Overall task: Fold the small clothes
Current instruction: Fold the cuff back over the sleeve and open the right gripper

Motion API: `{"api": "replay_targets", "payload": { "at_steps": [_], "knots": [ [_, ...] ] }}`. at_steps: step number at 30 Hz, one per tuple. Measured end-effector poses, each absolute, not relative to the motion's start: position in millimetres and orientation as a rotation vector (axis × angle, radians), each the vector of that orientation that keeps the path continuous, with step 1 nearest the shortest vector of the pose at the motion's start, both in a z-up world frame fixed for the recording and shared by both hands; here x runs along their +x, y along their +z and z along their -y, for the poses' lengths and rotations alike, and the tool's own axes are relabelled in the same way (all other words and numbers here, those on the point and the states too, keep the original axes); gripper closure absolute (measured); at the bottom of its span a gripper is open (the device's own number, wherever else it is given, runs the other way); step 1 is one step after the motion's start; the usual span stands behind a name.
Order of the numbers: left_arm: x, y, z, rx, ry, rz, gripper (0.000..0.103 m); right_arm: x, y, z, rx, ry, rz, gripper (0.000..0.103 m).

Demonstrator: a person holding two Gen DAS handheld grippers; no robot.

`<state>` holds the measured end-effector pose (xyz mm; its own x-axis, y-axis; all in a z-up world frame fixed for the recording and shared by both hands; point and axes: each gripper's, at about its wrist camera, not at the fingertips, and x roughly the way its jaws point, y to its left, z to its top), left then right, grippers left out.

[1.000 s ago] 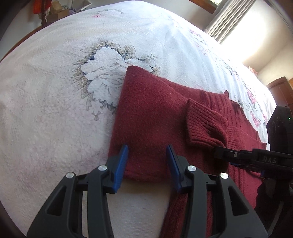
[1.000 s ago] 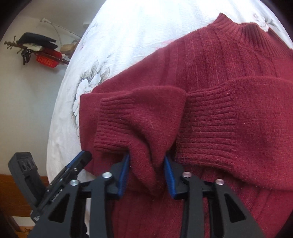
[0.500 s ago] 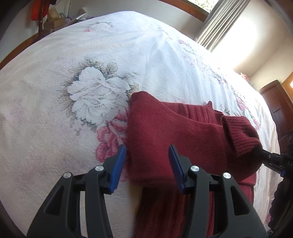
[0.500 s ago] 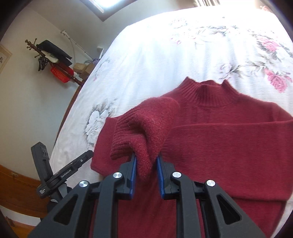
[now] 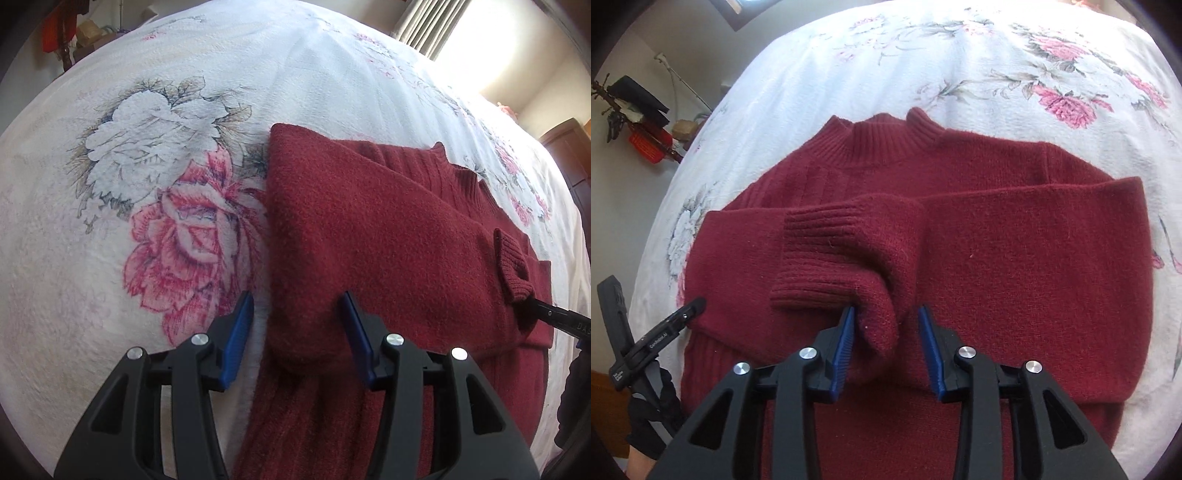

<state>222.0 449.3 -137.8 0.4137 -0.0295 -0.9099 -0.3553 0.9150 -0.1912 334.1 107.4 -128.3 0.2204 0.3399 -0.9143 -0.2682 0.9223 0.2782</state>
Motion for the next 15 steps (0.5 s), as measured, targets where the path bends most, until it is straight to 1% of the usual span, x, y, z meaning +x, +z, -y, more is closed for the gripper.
{"api": "replay_targets", "payload": {
  "at_steps": [4,5,7,9,13,14,15],
  "knots": [
    [221,-104,-443,-0.365,0.186,-1.048,0.054,325,-92,-118,-0.052,0.445,-1.162,0.05],
    [223,-96,-439,-0.374,0.167,-1.028,0.054,323,-85,-128,-0.081,0.477,-1.149,0.049],
    [229,-85,-428,-0.4,0.113,-1.009,0.053,320,-77,-151,-0.147,0.55,-1.138,0.042],
    [238,-84,-417,-0.425,0.065,-1.012,0.051,318,-83,-179,-0.243,0.602,-1.161,0.038],
    [252,-105,-401,-0.406,0.053,-1.075,0.051,321,-113,-215,-0.43,0.552,-1.193,0.038],
    [253,-113,-401,-0.402,0.061,-1.096,0.051,325,-121,-218,-0.452,0.53,-1.207,0.039],
    [254,-121,-401,-0.402,0.07,-1.115,0.051,327,-127,-219,-0.474,0.504,-1.216,0.044]
  ]
}}
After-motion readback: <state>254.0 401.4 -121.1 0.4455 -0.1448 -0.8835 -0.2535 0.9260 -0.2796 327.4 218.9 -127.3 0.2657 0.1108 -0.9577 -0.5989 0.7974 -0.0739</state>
